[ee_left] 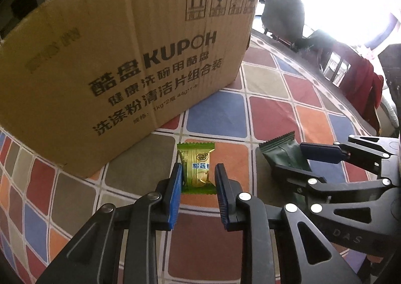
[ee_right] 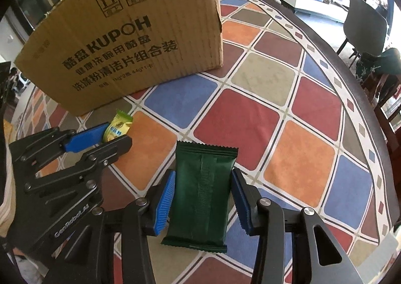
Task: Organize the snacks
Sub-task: 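Grasp the dark green bag with the right tool while the left tool grasps the yellow-green candy, then carry both snacks over the box, then open both tools to drop the snacks into the box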
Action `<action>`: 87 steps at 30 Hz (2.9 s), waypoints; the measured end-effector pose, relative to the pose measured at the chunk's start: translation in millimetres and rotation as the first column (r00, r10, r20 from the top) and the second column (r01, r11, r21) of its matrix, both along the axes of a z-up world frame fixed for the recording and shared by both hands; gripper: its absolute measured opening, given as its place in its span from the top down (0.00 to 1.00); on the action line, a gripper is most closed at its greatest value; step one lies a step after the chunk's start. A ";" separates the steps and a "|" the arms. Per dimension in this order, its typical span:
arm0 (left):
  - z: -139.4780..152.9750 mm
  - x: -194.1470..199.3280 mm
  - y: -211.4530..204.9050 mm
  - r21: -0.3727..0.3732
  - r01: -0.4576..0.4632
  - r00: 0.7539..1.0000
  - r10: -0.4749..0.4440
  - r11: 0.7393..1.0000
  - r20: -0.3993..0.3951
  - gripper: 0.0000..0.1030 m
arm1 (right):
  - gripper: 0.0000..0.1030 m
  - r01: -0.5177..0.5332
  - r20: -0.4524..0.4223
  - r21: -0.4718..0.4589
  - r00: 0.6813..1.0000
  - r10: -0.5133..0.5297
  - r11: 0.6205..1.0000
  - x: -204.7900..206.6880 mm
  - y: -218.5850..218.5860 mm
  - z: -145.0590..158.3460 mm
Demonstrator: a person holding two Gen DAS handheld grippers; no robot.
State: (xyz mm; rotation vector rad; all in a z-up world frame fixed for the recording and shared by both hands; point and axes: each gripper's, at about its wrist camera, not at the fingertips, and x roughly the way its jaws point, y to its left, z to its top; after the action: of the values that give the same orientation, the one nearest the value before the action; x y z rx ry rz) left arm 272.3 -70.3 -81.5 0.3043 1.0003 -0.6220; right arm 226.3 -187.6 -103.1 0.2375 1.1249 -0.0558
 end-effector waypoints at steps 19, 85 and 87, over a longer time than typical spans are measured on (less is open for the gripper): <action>62.6 -40.0 21.0 -0.069 -0.124 0.986 0.131 0.990 0.104 0.75 | 0.55 -0.054 0.155 -0.008 0.986 0.054 0.999 -18.5 -5.5 46.5; 161.2 81.8 57.5 -0.226 -0.380 0.904 0.412 0.897 0.116 0.74 | 0.55 -0.227 0.429 -0.124 0.865 0.259 0.966 113.5 16.5 185.1; 155.8 87.2 56.6 -0.211 -0.385 0.905 0.412 0.899 0.106 0.74 | 0.55 -0.231 0.418 -0.129 0.869 0.264 0.965 119.7 17.3 181.3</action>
State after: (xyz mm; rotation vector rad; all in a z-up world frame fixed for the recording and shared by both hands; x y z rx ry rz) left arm 359.5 -13.8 74.3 -0.0250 0.8213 -0.3070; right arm 346.1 -170.3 78.2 0.0306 0.6985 0.1773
